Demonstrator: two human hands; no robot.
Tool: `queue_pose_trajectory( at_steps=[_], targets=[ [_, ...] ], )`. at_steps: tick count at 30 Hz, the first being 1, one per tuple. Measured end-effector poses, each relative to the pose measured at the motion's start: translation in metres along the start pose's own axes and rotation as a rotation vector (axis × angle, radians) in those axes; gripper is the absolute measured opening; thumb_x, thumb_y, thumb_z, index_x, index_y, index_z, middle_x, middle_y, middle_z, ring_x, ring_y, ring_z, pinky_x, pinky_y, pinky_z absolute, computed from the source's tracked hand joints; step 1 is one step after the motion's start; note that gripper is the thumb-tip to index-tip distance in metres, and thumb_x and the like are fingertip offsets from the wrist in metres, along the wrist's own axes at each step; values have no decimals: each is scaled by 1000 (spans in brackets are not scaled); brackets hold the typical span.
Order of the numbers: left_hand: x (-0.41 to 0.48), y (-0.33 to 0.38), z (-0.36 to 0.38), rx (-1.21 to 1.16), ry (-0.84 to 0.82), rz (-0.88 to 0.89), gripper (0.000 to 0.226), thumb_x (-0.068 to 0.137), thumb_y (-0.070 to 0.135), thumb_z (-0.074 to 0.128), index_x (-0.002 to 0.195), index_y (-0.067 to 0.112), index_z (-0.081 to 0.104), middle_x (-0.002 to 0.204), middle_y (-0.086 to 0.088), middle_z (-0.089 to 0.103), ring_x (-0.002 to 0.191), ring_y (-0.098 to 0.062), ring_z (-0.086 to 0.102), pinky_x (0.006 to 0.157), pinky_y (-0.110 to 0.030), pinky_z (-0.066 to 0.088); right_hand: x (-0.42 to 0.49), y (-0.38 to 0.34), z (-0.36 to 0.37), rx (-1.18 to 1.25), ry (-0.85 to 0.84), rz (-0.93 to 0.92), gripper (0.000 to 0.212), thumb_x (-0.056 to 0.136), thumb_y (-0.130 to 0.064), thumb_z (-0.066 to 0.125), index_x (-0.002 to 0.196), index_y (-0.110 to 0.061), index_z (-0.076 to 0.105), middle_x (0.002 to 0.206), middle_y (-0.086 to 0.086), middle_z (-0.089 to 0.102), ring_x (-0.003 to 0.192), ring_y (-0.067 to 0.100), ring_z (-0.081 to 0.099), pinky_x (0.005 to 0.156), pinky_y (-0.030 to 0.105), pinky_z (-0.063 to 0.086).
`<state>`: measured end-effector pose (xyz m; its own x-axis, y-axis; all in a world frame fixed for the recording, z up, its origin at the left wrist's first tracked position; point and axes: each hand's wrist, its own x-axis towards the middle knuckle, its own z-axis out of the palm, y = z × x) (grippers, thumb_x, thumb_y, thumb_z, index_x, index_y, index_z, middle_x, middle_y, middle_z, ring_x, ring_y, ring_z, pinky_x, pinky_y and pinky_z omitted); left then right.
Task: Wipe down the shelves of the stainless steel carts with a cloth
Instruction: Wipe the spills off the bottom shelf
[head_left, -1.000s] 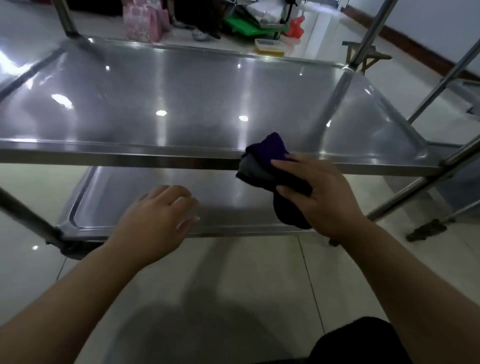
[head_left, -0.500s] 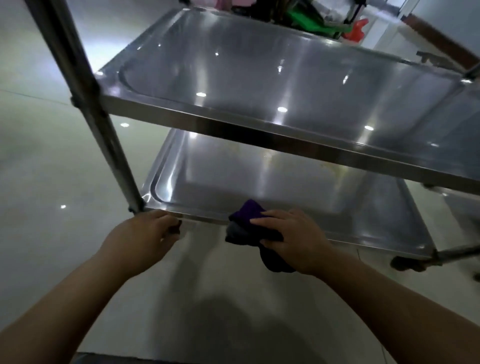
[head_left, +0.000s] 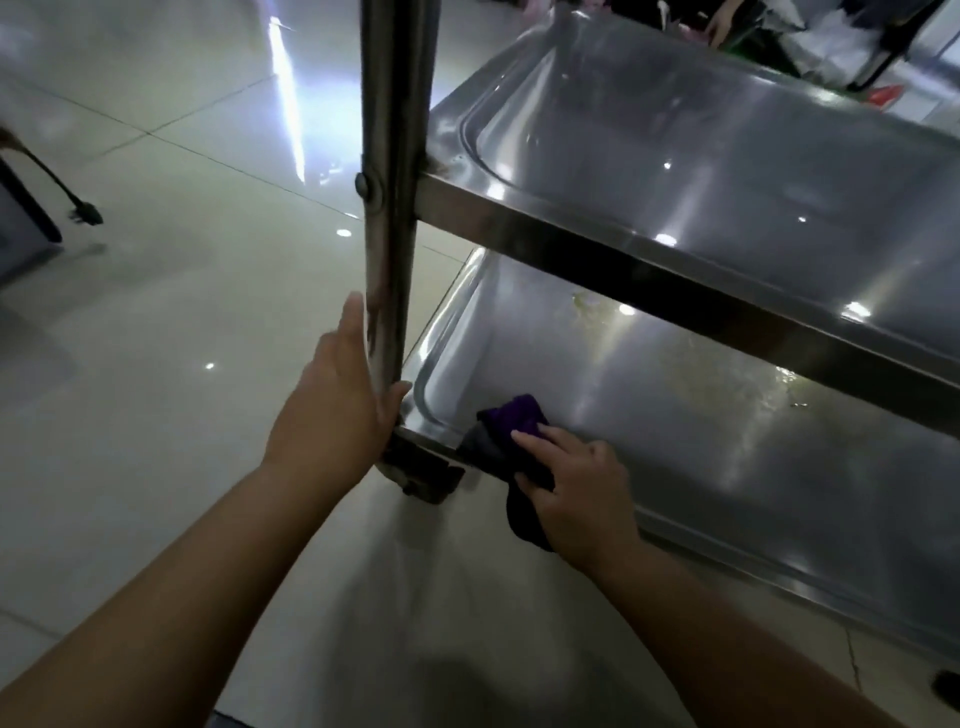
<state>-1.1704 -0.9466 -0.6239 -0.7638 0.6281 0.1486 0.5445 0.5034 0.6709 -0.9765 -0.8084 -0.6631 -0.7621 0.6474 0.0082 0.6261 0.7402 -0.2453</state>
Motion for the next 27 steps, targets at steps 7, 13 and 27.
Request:
queue_pose_trajectory(
  at_steps=[7,13,27],
  targets=[
    [13,3,26,-100,162,61,64,91,22,58,130,41,11,134,-10,50,101,-34,62,74,-36,48,50,-39,49,95,35,-118,49,92,-40,48,140,-43,35,146,-7,38,104,20,37,86,34,33],
    [15,-4,37,-95,191,108,65,92,22,54,132,41,7,127,-9,52,90,-32,64,67,-29,42,71,-16,66,-52,-88,-246,50,95,-49,32,143,-49,17,152,-9,25,111,25,37,92,41,33],
    [15,-16,41,-143,217,118,75,90,25,57,143,39,5,130,-2,51,101,-23,61,73,-34,49,125,-42,74,-73,-180,-111,62,92,-49,33,145,-48,1,159,-6,0,124,37,23,101,47,20]
  ],
)
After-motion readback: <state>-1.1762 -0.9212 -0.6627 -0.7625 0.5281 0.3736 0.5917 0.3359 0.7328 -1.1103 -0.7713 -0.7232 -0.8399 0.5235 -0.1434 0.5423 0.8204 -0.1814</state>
